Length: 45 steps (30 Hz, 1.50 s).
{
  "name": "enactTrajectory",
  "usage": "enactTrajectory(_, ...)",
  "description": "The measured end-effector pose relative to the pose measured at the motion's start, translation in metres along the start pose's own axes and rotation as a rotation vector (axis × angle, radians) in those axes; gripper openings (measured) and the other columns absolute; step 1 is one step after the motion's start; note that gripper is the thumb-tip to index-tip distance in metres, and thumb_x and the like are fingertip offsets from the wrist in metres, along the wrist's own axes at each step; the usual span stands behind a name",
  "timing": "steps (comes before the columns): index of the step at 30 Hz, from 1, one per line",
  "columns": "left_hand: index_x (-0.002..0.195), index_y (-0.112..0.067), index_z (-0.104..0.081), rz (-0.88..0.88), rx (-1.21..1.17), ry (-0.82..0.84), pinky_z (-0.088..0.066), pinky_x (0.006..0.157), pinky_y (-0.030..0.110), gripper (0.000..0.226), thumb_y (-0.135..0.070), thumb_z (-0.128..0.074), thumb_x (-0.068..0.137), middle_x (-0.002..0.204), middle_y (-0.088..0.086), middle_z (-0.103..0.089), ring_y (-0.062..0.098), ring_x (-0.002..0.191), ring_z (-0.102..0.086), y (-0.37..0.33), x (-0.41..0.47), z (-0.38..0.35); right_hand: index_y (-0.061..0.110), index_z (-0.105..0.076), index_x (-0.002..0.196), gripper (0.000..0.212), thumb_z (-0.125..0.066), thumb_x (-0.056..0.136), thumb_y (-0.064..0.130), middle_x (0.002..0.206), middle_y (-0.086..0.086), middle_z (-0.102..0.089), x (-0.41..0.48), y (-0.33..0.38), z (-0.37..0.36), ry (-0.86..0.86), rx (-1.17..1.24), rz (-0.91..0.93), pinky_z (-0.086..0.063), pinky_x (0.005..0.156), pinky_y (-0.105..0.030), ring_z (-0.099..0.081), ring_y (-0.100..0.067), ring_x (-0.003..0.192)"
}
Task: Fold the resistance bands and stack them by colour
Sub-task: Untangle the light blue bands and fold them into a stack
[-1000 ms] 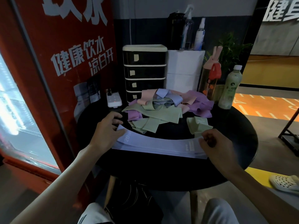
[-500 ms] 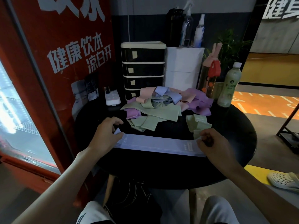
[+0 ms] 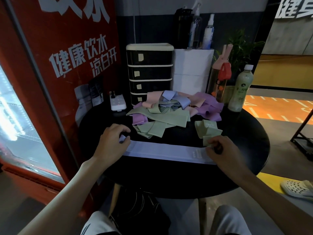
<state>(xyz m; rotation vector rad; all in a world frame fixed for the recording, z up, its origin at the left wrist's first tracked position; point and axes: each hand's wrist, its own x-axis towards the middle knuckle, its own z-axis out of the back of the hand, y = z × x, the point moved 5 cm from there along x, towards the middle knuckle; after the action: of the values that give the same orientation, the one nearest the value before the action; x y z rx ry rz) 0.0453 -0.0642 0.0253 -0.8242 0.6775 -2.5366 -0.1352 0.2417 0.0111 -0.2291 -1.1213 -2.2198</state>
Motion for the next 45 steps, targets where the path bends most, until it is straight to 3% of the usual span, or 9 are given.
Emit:
enactTrajectory(6,0.104,-0.022,-0.065,-0.16,0.036,0.037,-0.043,0.095,0.046,0.014,-0.028,-0.064,0.091,0.109,-0.01,-0.06,0.019,0.108,-0.054,-0.057,0.013,-0.019,0.013,-0.065,0.094,0.014,-0.069,0.085,0.004,0.093,0.0,-0.056,0.005,0.009,0.005,-0.027,0.077,0.029,-0.042,0.068,-0.006,-0.055,-0.003,0.079)
enactTrajectory(10,0.117,-0.021,-0.062,-0.116,0.103,0.17,-0.037,0.092,0.035,0.032,-0.043,-0.058,0.094,0.121,-0.006,-0.059,0.018,0.115,-0.053,-0.072,0.027,-0.053,0.011,-0.064,0.094,0.01,-0.066,0.086,0.006,0.087,0.0,-0.058,0.031,0.023,0.008,-0.049,0.039,0.043,-0.04,0.064,-0.013,-0.053,-0.01,0.075)
enactTrajectory(15,0.128,-0.028,-0.057,-0.068,0.265,0.302,-0.026,0.104,0.043,0.045,-0.057,-0.048,0.094,0.134,-0.007,-0.052,0.02,0.129,-0.043,-0.066,0.028,-0.081,0.009,-0.065,0.091,0.003,-0.064,0.089,0.008,0.082,0.0,-0.063,0.082,0.045,-0.001,0.019,-0.001,0.095,-0.039,0.06,-0.01,-0.055,-0.011,0.072)
enactTrajectory(20,0.121,-0.029,-0.062,-0.082,0.291,0.247,-0.025,0.097,0.038,0.043,-0.058,-0.047,0.094,0.13,-0.011,-0.052,0.017,0.125,-0.043,-0.065,0.025,-0.084,-0.002,-0.065,0.086,0.01,-0.058,0.088,0.003,0.075,-0.011,-0.062,0.145,0.041,-0.027,0.045,-0.054,0.052,-0.041,0.062,-0.028,-0.052,-0.019,0.068)
enactTrajectory(25,0.126,-0.033,-0.057,-0.075,0.308,0.276,-0.023,0.103,0.037,0.047,-0.063,-0.043,0.093,0.14,-0.014,-0.044,0.013,0.13,-0.036,-0.061,0.026,-0.086,0.014,-0.062,0.099,0.011,-0.058,0.089,0.018,0.092,-0.01,-0.065,0.197,0.022,-0.056,0.106,-0.081,-0.049,-0.048,0.074,-0.031,-0.06,-0.024,0.082)
enactTrajectory(28,0.125,-0.034,-0.056,-0.071,0.307,0.291,-0.02,0.101,0.035,0.047,-0.065,-0.042,0.092,0.14,-0.015,-0.042,0.012,0.13,-0.034,-0.059,0.026,-0.087,0.018,-0.061,0.096,0.009,-0.061,0.087,0.021,0.099,-0.012,-0.067,0.219,0.009,-0.067,0.041,-0.103,-0.087,-0.047,0.066,-0.028,-0.064,-0.028,0.09)
enactTrajectory(35,0.123,-0.035,-0.056,-0.081,0.326,0.274,-0.021,0.104,0.034,0.048,-0.066,-0.041,0.091,0.138,-0.016,-0.041,0.011,0.13,-0.035,-0.058,0.026,-0.087,0.015,-0.058,0.122,0.037,-0.064,0.086,0.023,0.105,-0.008,-0.066,0.245,-0.002,-0.08,0.025,-0.067,-0.205,-0.048,0.094,-0.035,-0.058,-0.026,0.102)
enactTrajectory(43,0.123,-0.034,-0.056,-0.085,0.318,0.274,-0.021,0.104,0.034,0.047,-0.066,-0.041,0.092,0.139,-0.015,-0.042,0.011,0.131,-0.035,-0.059,0.025,-0.085,0.009,-0.069,0.097,0.018,-0.062,0.088,0.023,0.087,-0.012,-0.067,0.24,0.004,-0.079,0.129,-0.087,-0.191,-0.051,0.074,-0.032,-0.06,-0.027,0.077)
enactTrajectory(45,0.123,-0.034,-0.056,-0.087,0.317,0.277,-0.021,0.105,0.034,0.047,-0.066,-0.04,0.092,0.139,-0.014,-0.042,0.011,0.131,-0.034,-0.06,0.025,-0.085,0.013,-0.065,0.099,0.015,-0.059,0.089,0.021,0.094,-0.012,-0.066,0.237,0.007,-0.077,0.123,-0.048,-0.198,-0.048,0.073,-0.03,-0.058,-0.026,0.083)
